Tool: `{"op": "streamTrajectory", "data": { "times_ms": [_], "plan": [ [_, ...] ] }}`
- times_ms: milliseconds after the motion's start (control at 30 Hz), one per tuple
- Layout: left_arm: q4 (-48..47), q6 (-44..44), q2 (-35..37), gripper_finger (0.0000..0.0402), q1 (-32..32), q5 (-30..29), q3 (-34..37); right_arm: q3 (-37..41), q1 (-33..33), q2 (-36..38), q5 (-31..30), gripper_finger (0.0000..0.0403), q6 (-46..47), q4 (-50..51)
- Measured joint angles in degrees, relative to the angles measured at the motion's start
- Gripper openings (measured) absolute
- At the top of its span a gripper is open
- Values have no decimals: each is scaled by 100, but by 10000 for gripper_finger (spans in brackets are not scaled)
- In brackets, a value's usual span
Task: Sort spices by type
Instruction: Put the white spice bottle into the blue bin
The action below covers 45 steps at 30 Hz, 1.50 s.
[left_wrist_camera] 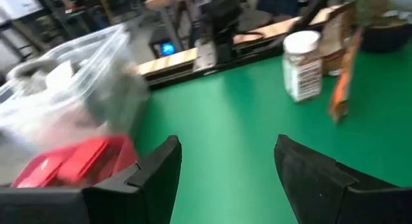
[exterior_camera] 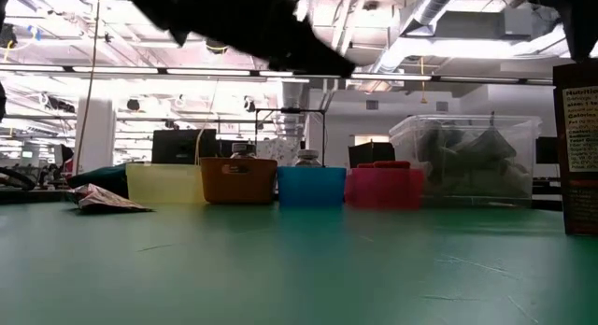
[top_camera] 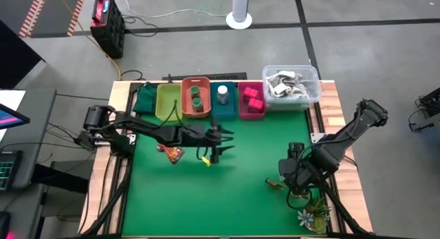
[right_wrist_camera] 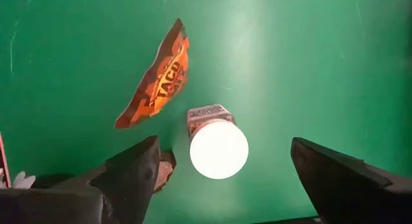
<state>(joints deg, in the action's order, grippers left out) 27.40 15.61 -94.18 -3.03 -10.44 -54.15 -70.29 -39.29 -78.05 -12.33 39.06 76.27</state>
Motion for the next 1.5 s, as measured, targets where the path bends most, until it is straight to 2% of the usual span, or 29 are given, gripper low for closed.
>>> {"op": "streamTrajectory", "data": {
  "times_ms": [233, 500, 667, 833, 1033, 1300, 1500],
  "plan": [
    [-32, -419, 579, 235, 2, -249, 509, 467, 44, 1, 78, 379, 81, -153],
    [-896, -744, 1461, 235, -9, -635, 564, 568, 142, 1, 239, 379, 207, -403],
    [-1178, -838, 1879, 235, -37, -658, 562, 1009, 142, 1, 355, 371, 101, -803],
    [-1382, -840, 1979, 235, -41, -662, 562, 1484, 156, 1, 511, 358, -33, -1285],
    [-1522, -878, 1979, 235, -41, -664, 562, 1934, 195, -1, 541, 321, -288, -1598],
    [-1366, -862, 1978, 235, -40, -672, 562, 2224, 643, 6, 775, 227, -924, -2037],
    [-1114, -673, 1977, 235, -35, -972, 562, 1951, 1166, -4, 811, 222, -1563, -1536]
  ]
}}
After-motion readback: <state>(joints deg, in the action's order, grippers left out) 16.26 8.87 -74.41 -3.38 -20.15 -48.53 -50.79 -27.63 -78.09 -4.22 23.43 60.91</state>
